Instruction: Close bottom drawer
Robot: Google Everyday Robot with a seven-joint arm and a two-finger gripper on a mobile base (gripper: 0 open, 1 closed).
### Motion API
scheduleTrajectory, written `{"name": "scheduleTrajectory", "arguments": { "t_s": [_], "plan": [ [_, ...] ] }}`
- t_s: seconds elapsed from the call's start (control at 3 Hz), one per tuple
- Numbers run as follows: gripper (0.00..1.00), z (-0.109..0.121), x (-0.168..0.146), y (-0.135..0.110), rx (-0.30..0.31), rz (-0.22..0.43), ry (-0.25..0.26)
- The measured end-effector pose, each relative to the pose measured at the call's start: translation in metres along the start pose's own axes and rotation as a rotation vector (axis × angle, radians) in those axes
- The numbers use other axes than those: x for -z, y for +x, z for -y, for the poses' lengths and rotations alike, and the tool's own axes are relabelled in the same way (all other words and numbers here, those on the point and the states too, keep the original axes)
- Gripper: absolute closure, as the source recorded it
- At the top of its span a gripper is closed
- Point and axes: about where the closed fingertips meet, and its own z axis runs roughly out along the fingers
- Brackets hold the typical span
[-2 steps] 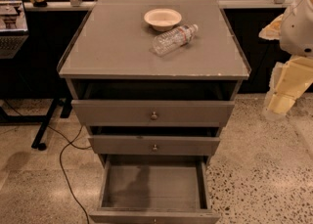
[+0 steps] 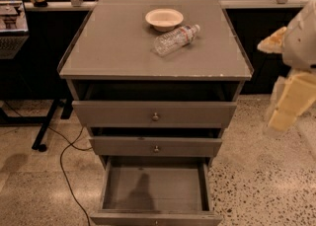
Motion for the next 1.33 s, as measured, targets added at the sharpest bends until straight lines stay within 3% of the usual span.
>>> {"name": "scheduleTrajectory", "arguments": {
  "t_s": [0.33,0.67,1.0,1.33],
  "plan": [
    [0.00,-0.056,-0.001,-0.012,-0.069,0.127,0.017],
    [0.19,-0.111,0.012,-0.036,-0.202,0.220,0.135],
    [0.30,-0.119,0.018,-0.031,-0.232,0.212,0.163],
    [0.54,-0.119,0.018,-0.031,-0.232,0.212,0.163]
  ]
}}
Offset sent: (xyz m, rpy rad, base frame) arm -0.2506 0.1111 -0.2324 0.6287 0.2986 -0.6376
